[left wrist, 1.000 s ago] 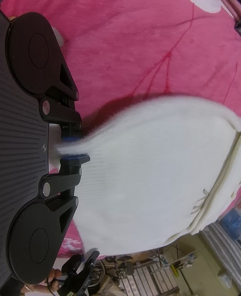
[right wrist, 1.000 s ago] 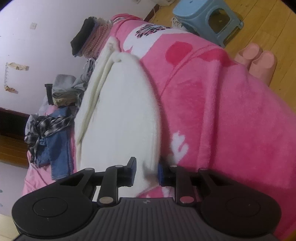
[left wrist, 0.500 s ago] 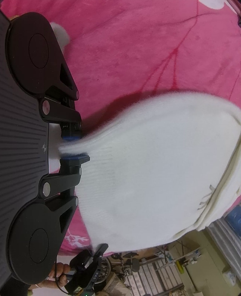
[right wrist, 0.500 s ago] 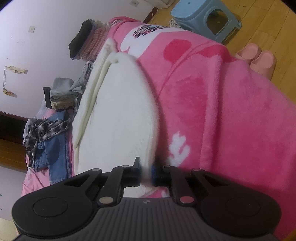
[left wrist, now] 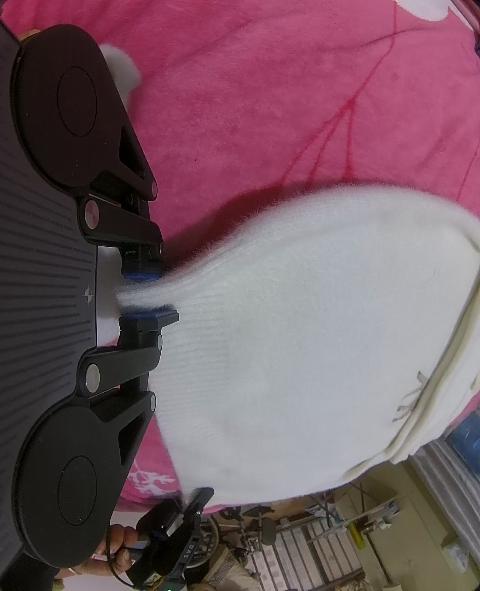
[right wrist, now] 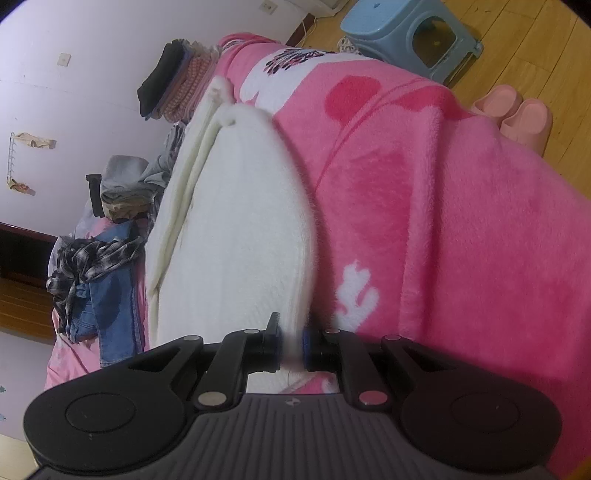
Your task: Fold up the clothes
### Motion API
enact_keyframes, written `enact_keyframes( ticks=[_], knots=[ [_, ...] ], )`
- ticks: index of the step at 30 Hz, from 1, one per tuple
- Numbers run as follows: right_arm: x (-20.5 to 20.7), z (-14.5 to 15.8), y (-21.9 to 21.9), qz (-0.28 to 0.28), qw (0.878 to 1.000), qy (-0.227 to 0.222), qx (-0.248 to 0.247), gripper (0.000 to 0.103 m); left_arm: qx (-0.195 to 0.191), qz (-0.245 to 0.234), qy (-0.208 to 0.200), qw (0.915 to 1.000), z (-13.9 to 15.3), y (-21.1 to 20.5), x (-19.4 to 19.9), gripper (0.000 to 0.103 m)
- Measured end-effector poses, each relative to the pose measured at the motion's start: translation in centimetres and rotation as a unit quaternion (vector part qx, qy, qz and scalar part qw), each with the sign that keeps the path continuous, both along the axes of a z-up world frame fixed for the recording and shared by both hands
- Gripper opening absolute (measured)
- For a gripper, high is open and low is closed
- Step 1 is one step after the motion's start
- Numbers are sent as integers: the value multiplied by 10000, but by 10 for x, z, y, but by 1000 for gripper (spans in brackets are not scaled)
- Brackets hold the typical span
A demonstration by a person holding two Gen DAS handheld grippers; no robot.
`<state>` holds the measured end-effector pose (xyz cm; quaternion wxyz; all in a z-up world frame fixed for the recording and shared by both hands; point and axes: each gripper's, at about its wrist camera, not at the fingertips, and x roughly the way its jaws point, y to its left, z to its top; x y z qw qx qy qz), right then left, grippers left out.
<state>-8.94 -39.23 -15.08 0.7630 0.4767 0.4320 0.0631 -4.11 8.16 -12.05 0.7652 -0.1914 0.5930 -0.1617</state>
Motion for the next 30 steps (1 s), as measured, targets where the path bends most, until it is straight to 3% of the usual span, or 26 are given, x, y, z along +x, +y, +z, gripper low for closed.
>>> enact_keyframes(
  ticks=[30],
  knots=[
    [2, 0, 1, 24, 10000, 6, -87, 10, 26, -13, -16, 10000, 0, 1, 1, 14]
  ],
)
